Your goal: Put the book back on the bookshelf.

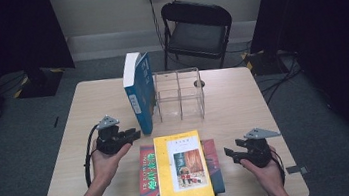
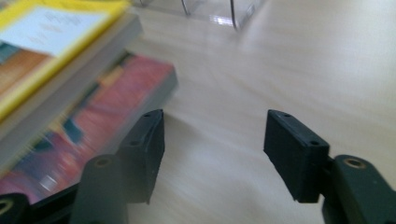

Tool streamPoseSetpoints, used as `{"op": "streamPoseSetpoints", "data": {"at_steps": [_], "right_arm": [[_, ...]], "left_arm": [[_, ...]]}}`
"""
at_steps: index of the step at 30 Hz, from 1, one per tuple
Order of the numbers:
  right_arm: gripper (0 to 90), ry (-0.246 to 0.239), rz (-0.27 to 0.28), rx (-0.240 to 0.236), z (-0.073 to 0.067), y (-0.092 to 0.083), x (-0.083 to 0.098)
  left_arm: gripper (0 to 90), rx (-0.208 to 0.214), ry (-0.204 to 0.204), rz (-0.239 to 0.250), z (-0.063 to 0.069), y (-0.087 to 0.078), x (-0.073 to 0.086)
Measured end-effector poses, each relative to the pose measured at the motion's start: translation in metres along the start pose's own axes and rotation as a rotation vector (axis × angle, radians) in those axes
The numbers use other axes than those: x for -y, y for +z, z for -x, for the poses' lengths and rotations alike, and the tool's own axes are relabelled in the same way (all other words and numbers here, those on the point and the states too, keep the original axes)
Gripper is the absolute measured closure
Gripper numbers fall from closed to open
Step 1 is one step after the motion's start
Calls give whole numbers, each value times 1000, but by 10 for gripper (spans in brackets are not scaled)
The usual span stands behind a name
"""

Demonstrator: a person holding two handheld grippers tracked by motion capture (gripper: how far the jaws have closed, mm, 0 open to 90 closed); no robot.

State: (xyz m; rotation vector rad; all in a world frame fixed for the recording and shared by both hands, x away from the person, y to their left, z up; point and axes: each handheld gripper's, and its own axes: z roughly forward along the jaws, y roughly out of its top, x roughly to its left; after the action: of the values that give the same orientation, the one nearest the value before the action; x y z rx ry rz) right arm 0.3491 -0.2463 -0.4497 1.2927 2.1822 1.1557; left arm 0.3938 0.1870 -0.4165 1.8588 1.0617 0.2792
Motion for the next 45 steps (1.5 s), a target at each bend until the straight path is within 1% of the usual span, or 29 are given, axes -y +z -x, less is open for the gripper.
{"op": "streamPoseSetpoints", "data": {"at_steps": [1,3,5,6,7,8,9,10,11,12,13,14,15,17,19,22,23,24,26,27,30,31,32,33,35,38,40,42,45], "right_arm": [[410,-3,7,-9,-4,-2,-5],[466,0,32,-55,-14,-5,-14],[519,-16,53,-75,-25,-5,-22],[534,-14,53,-91,-29,-4,-26],[568,-20,58,-122,-36,-2,-30],[587,-36,56,-129,-42,1,-33],[599,-45,57,-135,-46,4,-35],[605,-42,60,-159,-51,8,-37],[615,-42,61,-175,-55,11,-38],[621,-46,59,-183,-58,14,-38],[625,-44,59,-196,-61,16,-37],[630,-41,56,-203,-63,18,-37],[630,-47,44,-197,-66,20,-36],[628,-43,39,-199,-67,22,-33],[617,-47,8,-189,-68,28,-27],[614,-3,23,-211,-65,30,-22],[594,-4,24,-211,-64,30,-22],[570,9,27,-211,-64,31,-22],[542,35,28,-230,-64,35,-21],[530,43,29,-235,-64,37,-22],[475,61,30,-230,-64,43,-24],[452,73,31,-235,-63,44,-24],[453,85,28,-241,-62,45,-24],[468,95,25,-252,-61,45,-23],[466,109,30,-254,-61,46,-23],[475,125,21,-237,-65,45,-23],[511,151,15,-242,-64,44,-23],[573,184,22,-253,-62,40,-23],[593,214,18,-271,-61,35,-23]], "left_arm": [[707,24,-10,-4,4,-1,2],[696,32,13,-24,14,-2,8],[683,50,24,-49,21,-4,13],[678,71,8,-50,25,-5,17],[673,79,10,-55,29,-6,19],[670,69,17,-64,33,-7,20],[663,93,6,-70,38,-8,22],[674,102,4,-81,42,-9,23],[699,53,38,-89,46,-8,24],[693,67,42,-92,47,-6,26],[686,114,16,-99,44,-3,27],[675,119,1,-100,44,0,29],[667,108,14,-110,44,3,30],[657,118,26,-118,44,8,32],[644,123,25,-107,45,12,33],[624,139,37,-103,45,15,33],[624,164,27,-103,46,17,34],[606,159,30,-105,46,18,35],[599,149,33,-97,49,18,36],[599,148,25,-97,49,18,36],[590,142,20,-87,50,18,37],[578,146,23,-96,50,17,38],[557,149,9,-90,50,18,38],[554,149,4,-88,50,18,39],[552,154,-1,-90,49,19,38],[549,155,4,-92,49,19,38],[549,156,11,-98,48,19,38],[547,157,13,-99,48,19,38],[539,160,22,-104,48,19,37]]}}
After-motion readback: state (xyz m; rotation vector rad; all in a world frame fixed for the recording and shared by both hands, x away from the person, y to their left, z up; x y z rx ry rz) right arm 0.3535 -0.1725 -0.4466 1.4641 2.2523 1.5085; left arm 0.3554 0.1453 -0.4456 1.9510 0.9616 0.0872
